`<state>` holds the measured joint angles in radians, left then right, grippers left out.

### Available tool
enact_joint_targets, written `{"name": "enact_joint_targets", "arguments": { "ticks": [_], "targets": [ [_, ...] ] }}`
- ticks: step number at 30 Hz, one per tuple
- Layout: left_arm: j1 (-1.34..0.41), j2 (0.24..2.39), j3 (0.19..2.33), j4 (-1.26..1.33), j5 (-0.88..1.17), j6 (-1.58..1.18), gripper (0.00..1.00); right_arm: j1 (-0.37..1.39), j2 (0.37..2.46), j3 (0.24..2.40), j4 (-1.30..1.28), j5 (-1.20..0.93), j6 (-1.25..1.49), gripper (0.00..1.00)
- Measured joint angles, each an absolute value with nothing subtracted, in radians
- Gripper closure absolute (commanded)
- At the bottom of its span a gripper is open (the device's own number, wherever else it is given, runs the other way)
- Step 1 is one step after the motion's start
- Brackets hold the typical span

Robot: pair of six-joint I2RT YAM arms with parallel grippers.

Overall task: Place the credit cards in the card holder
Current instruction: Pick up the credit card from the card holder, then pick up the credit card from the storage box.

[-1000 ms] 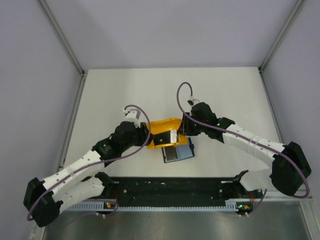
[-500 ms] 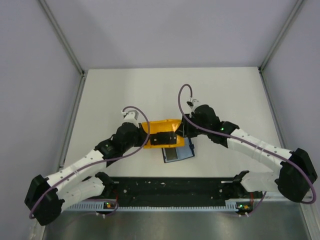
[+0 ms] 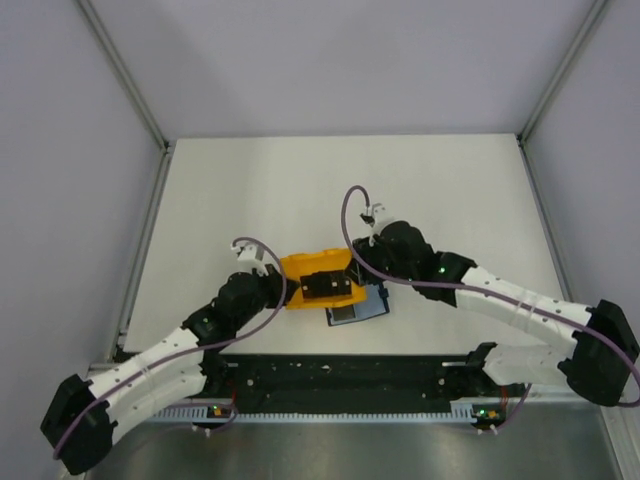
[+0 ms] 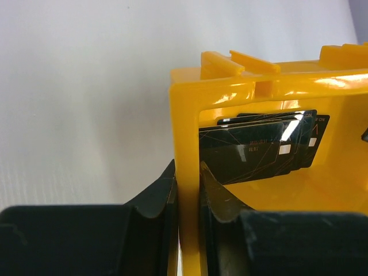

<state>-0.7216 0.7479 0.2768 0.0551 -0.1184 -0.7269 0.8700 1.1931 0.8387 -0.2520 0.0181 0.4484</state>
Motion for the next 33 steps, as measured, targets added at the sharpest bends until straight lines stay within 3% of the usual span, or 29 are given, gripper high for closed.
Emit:
{"name": "enact_joint_targets", "arguments": {
  "ticks": [6,12,22,33],
  "targets": [
    [-0.731,0.627,0.169,0.167,-0.135,-0.700,1.00,0.875,1.106,0.832,-0.236,0.055,0.426,0.39],
    [-0.734,0.533,0.044,0.282,-0.182,-0.679,1.00,0.868,0.997,0.805,-0.215,0.149,0.399,0.38],
    [-0.734,0.476,0.036,0.455,-0.227,-0.677,1.00,0.869,0.861,0.759,-0.201,0.150,0.345,0.39],
    [-0.734,0.574,0.103,0.169,-0.411,-0.602,1.00,1.021,1.005,0.837,-0.202,0.134,0.204,0.40]
  ]
}}
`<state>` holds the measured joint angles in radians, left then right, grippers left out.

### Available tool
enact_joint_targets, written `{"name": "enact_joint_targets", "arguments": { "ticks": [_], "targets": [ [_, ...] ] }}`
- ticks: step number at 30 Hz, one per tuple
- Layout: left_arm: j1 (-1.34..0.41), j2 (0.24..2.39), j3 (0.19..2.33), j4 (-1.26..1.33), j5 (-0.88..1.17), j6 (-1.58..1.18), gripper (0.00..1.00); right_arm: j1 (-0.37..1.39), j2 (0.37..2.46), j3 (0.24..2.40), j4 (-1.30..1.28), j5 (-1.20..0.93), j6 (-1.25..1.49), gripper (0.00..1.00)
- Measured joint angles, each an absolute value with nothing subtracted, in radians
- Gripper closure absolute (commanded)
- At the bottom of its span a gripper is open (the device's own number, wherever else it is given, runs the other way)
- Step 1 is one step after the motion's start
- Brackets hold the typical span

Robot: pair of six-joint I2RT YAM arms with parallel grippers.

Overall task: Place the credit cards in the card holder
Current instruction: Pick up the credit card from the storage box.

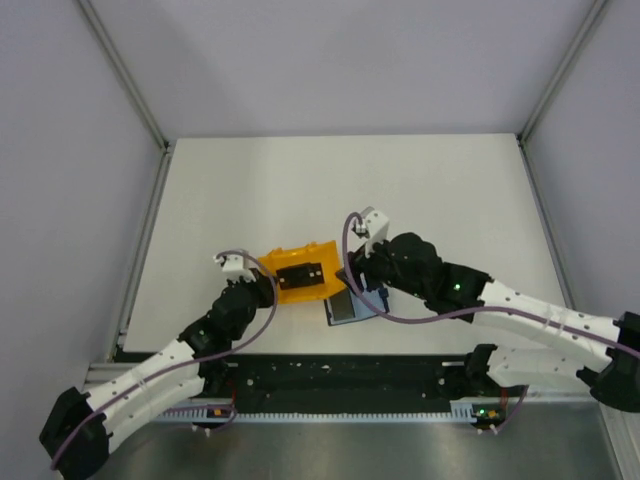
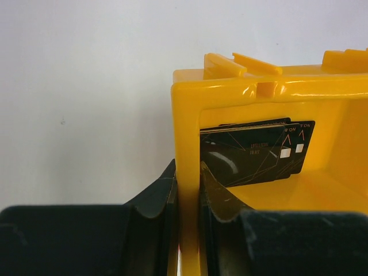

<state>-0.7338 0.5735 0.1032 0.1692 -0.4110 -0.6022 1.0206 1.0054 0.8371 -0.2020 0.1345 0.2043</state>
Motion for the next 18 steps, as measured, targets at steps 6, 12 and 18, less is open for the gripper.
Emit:
{"name": "enact_joint_targets", "arguments": {
  "ticks": [6,12,18],
  "targets": [
    [-0.734,0.617,0.160,0.094,-0.453,-0.601,1.00,1.080,1.186,0.885,-0.149,0.114,0.157,0.43],
    [-0.736,0.662,0.192,0.044,-0.462,-0.603,1.00,1.100,1.331,0.903,-0.046,0.107,0.149,0.47],
    [-0.736,0.718,0.255,-0.017,-0.443,-0.616,1.00,1.100,1.472,0.976,0.044,0.120,0.154,0.49]
  ]
}}
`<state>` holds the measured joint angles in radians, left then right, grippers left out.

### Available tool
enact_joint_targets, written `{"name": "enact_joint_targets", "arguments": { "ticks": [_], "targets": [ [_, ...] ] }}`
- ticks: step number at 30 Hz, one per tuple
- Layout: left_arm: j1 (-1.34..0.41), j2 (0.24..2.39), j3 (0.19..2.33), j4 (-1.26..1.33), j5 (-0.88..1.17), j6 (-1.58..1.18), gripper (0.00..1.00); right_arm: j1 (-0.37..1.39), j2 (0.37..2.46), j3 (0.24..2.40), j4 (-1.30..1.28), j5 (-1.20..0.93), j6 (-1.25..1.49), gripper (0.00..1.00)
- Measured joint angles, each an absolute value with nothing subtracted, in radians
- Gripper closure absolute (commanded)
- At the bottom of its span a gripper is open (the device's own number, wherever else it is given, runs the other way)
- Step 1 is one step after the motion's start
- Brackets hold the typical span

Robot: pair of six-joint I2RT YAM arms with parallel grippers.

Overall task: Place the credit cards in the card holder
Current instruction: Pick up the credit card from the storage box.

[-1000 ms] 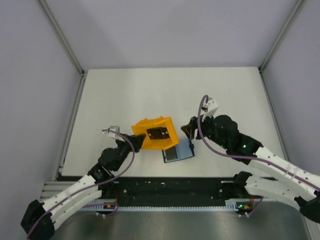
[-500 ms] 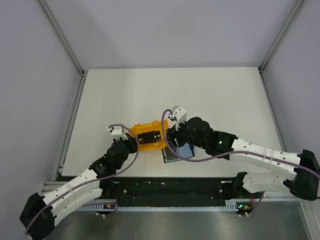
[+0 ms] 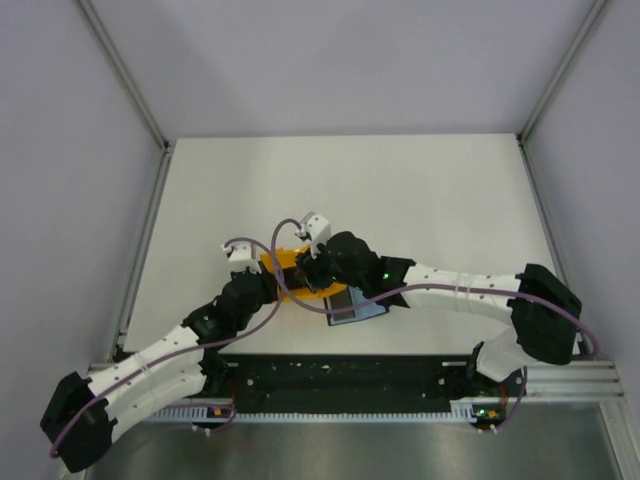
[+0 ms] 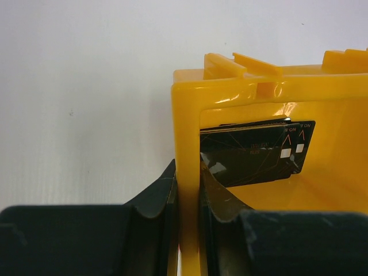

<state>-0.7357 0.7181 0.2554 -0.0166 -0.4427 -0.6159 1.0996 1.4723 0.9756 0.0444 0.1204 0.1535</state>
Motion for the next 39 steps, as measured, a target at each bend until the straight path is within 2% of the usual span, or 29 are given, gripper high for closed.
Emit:
{"name": "enact_joint_targets", "arguments": {
  "ticks": [6,15,24,32,39],
  "targets": [
    [-0.736,0.762,0.333,-0.082,-0.427,-0.642,1.00,1.100,1.567,1.003,0.091,0.138,0.195,0.50],
    [-0.736,0.778,0.385,-0.153,-0.427,-0.659,1.00,1.101,1.617,1.030,0.058,0.264,0.241,0.42],
    [-0.736,0.788,0.394,-0.180,-0.426,-0.667,1.00,1.114,1.677,1.056,0.060,0.372,0.239,0.40],
    [-0.735,0.788,0.395,-0.203,-0.425,-0.667,1.00,1.126,1.711,1.056,0.091,0.395,0.236,0.39],
    [-0.736,0.778,0.395,-0.196,-0.436,-0.663,1.00,1.126,1.729,1.042,0.136,0.332,0.236,0.39]
  ]
}}
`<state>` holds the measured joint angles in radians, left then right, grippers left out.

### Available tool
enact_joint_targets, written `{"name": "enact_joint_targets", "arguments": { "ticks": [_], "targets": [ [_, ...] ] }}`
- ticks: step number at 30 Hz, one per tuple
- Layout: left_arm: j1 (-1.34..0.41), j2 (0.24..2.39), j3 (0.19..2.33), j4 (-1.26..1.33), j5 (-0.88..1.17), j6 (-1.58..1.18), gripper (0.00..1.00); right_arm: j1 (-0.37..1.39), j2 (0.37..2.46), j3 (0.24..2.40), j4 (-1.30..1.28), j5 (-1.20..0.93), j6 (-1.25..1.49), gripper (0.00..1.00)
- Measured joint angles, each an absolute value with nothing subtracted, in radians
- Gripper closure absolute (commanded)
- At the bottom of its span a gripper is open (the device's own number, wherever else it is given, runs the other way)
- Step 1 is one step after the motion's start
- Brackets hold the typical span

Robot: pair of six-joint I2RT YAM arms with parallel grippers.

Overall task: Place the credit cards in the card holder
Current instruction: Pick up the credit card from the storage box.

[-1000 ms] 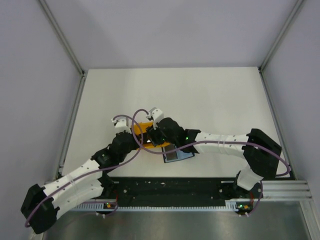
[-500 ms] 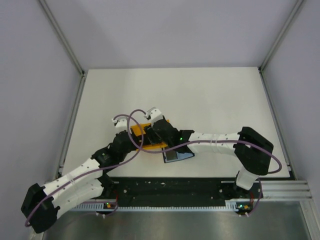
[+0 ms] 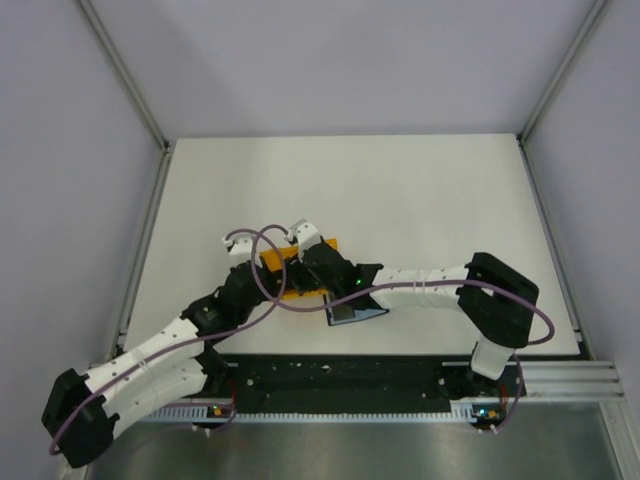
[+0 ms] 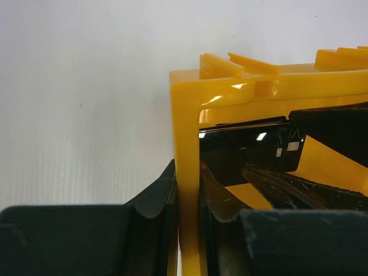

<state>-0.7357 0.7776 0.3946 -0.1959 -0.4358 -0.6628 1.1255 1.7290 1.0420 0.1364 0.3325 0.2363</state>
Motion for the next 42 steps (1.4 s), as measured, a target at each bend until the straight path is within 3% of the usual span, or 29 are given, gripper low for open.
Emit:
{"name": "enact_joint_targets", "arguments": {
  "ticks": [5,16,27,33,42],
  "targets": [
    [-0.735,0.764,0.392,-0.201,-0.439,-0.659,1.00,1.126,1.729,1.023,0.179,0.291,0.241,0.42],
    [-0.734,0.742,0.373,-0.202,-0.455,-0.628,1.00,1.113,1.729,1.001,0.174,0.226,0.252,0.72],
    [-0.740,0.741,0.336,-0.138,-0.418,-0.606,1.00,1.115,1.718,0.968,0.199,0.079,0.282,0.79],
    [-0.741,0.741,0.336,-0.116,-0.408,-0.603,1.00,1.115,1.717,0.968,0.224,0.044,0.293,1.00],
    [-0.741,0.742,0.336,-0.112,-0.414,-0.599,1.00,1.115,1.634,0.899,0.228,0.075,0.300,1.00]
  ]
}}
